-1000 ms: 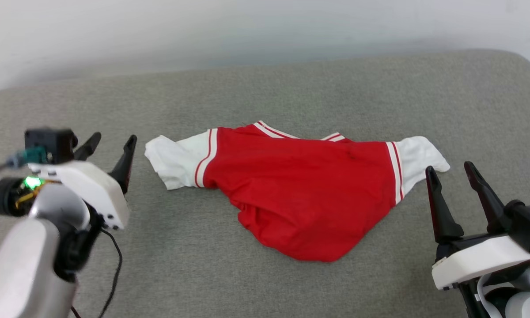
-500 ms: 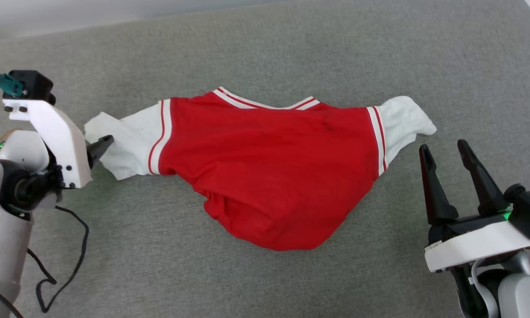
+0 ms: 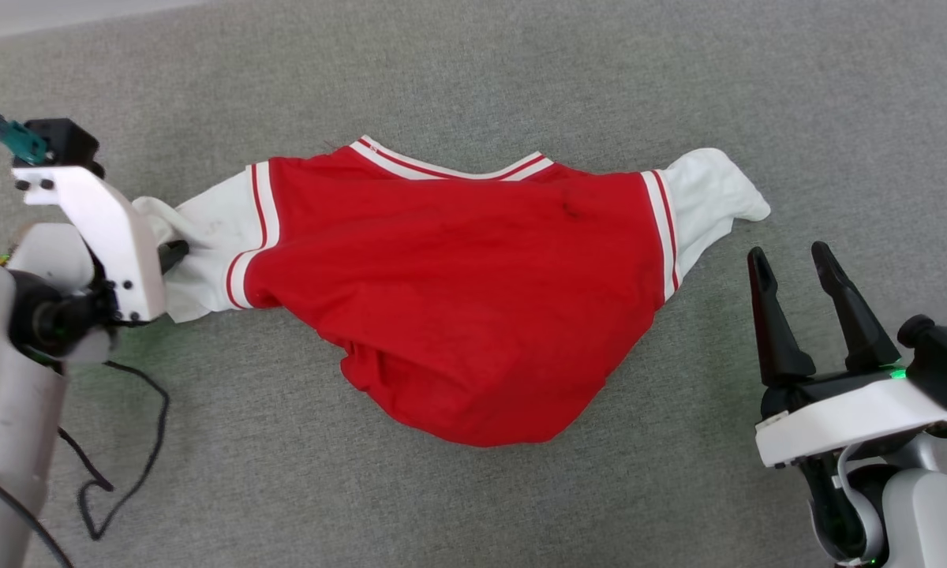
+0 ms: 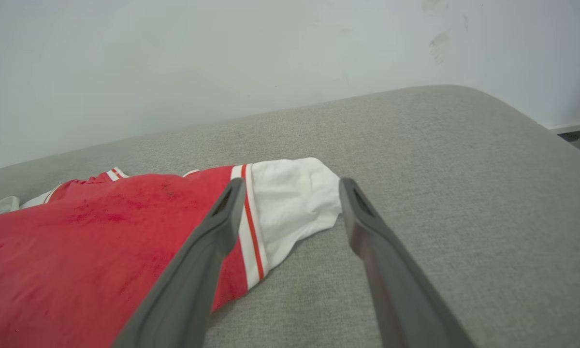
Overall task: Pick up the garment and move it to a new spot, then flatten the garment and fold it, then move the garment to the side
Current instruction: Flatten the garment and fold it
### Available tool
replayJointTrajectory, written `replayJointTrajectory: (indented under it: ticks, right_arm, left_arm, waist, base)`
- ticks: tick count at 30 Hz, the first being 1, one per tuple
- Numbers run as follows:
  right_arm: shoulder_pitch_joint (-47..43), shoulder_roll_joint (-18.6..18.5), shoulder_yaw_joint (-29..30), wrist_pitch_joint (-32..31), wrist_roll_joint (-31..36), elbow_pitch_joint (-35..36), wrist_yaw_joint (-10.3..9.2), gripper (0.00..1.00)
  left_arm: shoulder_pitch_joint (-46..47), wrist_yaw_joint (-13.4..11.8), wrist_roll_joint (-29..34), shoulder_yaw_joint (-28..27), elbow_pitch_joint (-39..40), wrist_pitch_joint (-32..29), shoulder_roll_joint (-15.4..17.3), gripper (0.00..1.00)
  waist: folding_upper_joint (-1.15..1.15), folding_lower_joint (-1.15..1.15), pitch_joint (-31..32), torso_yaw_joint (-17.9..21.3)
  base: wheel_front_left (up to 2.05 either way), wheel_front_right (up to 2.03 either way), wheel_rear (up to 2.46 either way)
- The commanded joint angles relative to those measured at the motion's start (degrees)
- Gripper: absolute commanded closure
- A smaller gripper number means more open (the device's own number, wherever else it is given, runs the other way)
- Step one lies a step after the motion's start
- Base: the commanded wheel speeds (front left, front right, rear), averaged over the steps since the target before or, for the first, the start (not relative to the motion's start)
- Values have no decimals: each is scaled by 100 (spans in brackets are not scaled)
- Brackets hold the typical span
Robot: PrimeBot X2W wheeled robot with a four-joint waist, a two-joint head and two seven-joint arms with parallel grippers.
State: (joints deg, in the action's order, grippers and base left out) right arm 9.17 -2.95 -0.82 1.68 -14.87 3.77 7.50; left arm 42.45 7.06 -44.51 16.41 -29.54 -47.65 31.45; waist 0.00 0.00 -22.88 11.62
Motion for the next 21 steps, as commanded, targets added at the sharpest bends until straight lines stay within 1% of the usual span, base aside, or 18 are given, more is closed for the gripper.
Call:
replayJointTrajectory:
  ticks: [1,5,6,10,13,15,18,21]
  right_arm:
    - [93,12,37,-51,-78,-21,-2,0]
    - [83,11,246,-162,-157,-114,-1,0]
    - [83,11,246,-162,-157,-114,-1,0]
    - [170,-21,606,-420,-254,-318,-2,0]
    - [317,-200,933,-780,-440,-599,-2,0]
    - [450,-324,1123,-1135,-667,-897,-1,0]
    - [751,-610,1281,-1736,-892,-1340,-1,0]
    - [1170,-893,1234,-2366,-1124,-1707,-1,0]
  left_arm:
    - [-272,33,3,122,-109,229,-180,100]
    - [-289,40,69,85,109,996,-101,100]
    - [-289,40,69,85,109,996,-101,100]
    - [-408,42,216,70,398,1686,3,100]
    - [-543,15,336,47,645,2081,30,100]
    - [-616,-39,407,24,871,2287,5,100]
    - [-734,-92,454,42,1233,2414,-15,100]
    - [-791,-136,465,55,1586,2425,-4,100]
  waist:
    - [0,0,68,-29]
    - [0,0,257,-128]
    - [0,0,257,-128]
    - [0,0,475,-274]
    - [0,0,603,-399]
    - [0,0,661,-496]
    - [0,0,667,-657]
    - [0,0,572,-802]
  base:
    - [0,0,0]
    - [0,0,0]
    - [0,0,0]
    - [0,0,0]
    - [0,0,0]
    - [0,0,0]
    - [0,0,0]
    - [0,0,0]
